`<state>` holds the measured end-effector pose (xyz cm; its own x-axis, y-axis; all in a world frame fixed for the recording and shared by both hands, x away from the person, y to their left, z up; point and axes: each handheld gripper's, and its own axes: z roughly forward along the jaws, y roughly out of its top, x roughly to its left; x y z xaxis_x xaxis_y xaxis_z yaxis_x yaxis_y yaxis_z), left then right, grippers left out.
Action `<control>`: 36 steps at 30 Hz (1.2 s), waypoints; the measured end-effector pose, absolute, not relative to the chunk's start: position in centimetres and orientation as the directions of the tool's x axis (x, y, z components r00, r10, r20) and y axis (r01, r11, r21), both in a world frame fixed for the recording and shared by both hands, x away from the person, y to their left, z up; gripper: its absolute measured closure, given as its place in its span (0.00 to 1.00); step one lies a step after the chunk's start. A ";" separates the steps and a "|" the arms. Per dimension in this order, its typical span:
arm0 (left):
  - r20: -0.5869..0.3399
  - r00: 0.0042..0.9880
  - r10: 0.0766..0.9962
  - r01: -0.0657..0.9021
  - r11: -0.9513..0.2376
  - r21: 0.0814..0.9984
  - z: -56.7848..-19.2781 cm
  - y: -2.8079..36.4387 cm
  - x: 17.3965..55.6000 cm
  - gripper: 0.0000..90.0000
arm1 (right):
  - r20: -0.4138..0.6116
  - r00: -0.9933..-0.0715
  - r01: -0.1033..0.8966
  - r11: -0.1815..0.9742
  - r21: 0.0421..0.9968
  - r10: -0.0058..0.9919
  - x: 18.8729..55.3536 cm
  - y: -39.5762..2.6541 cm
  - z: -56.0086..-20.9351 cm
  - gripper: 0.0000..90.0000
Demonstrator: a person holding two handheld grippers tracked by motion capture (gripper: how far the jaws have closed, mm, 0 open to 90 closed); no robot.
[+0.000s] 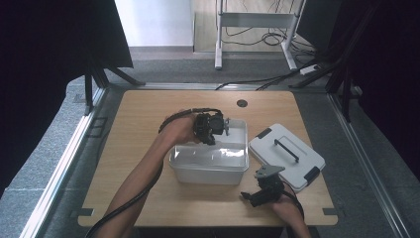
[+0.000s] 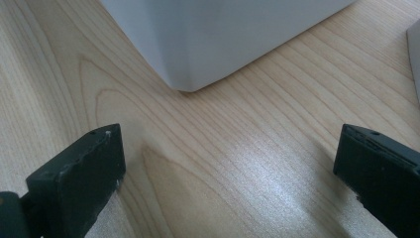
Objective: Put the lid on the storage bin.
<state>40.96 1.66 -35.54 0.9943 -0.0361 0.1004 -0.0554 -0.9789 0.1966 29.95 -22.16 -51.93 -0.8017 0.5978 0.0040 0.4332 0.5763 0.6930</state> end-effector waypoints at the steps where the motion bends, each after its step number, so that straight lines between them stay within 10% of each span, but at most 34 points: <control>1: 0.091 0.996 -0.023 -0.042 -0.977 0.211 -35.8 1.8 41.0 0.99 | 0.003 -0.802 0.431 0.576 0.694 0.597 30.0 -22.2 -51.9 0.00; 11: 0.067 0.998 0.009 -0.007 -0.972 0.234 -36.1 2.0 41.2 0.95 | 0.009 -0.802 0.436 0.575 0.693 0.597 29.9 -22.2 -51.9 0.00; 24: 0.132 0.971 0.199 0.117 -0.879 0.463 -34.0 6.9 39.6 0.43 | 0.053 -0.814 0.431 0.539 0.724 0.579 30.2 -23.3 -49.9 0.15; 36: 0.091 0.903 0.419 0.263 -0.708 0.656 -33.9 13.8 37.3 0.13 | 0.039 -0.810 0.437 0.556 0.707 0.586 32.1 -24.8 -45.4 0.15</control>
